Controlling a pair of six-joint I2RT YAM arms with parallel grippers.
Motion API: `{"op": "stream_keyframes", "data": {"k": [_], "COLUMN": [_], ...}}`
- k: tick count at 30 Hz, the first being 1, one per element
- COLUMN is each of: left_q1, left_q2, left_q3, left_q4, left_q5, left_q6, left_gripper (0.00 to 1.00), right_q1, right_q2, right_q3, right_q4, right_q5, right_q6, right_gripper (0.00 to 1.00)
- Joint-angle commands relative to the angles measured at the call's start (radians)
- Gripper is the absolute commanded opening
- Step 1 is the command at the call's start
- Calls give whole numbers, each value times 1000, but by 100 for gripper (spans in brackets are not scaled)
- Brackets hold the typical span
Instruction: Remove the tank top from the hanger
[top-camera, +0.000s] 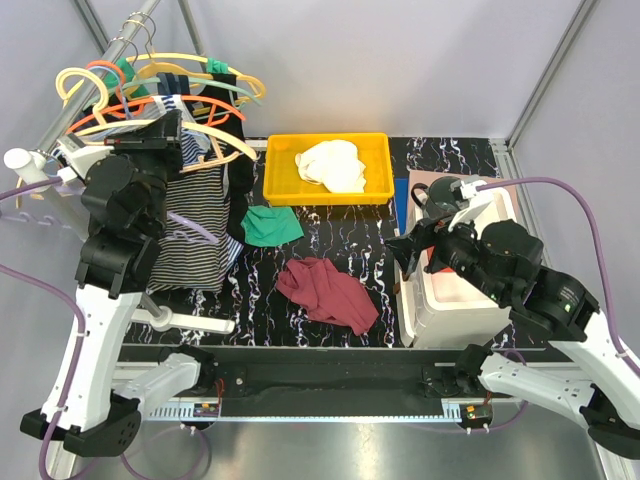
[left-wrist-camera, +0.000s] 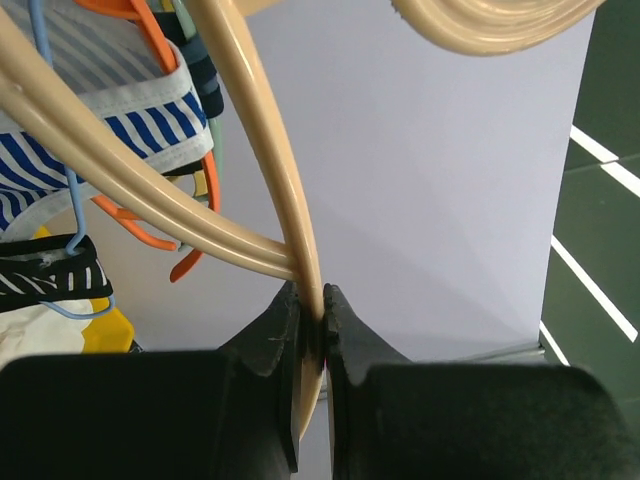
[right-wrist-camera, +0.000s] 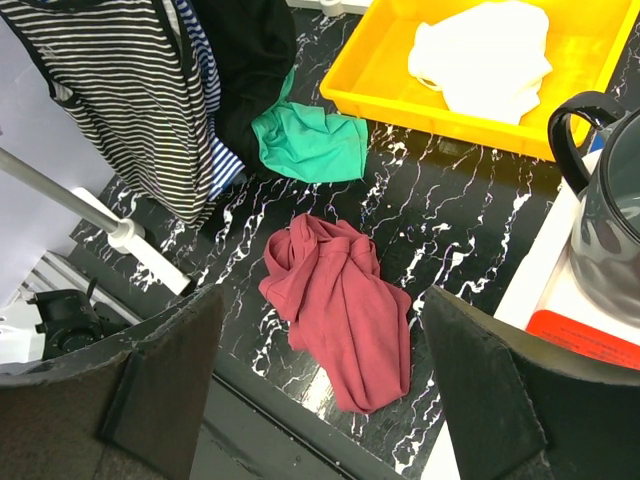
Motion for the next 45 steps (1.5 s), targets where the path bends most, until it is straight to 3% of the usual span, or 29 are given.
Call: {"op": "stream_keyframes", "data": {"k": [1, 7, 19, 23, 24, 30, 31, 33, 45], "left_q1": [6, 6, 6, 4, 6, 4, 6, 6, 4], "left_q2": [24, 30, -28, -43, -49, -74, -80, -86, -128], "left_q3": [96, 133, 33, 13, 4, 7, 13, 24, 68], "left_q4": [-98, -189, -209, -200, -195, -181, -180, -183, -298], "left_q5": [-119, -217, -182, -142, -133, -71, -58, -39, 77], "left_q6": [-79, -110, -150, -154, -145, -96, -85, -68, -105], "left_gripper": [0, 0, 1, 23, 33, 62, 74, 87, 90], "right_q1": [-1, -1, -3, -4, -1, -1, -3, -1, -3], "right_q2": [8, -3, -3, 10, 14, 17, 17, 16, 22], "right_q3": [37, 41, 18, 20, 18, 12, 12, 14, 0], "right_q4": [5, 5, 8, 13, 14, 21, 24, 24, 37], "right_q5": [-5, -1, -2, -7, -12, -25, -19, -15, -24], "right_q6": [-13, -14, -11, -21, -21, -13, -14, -18, -16], "right_gripper": [88, 88, 89, 89, 89, 89, 89, 89, 89]}}
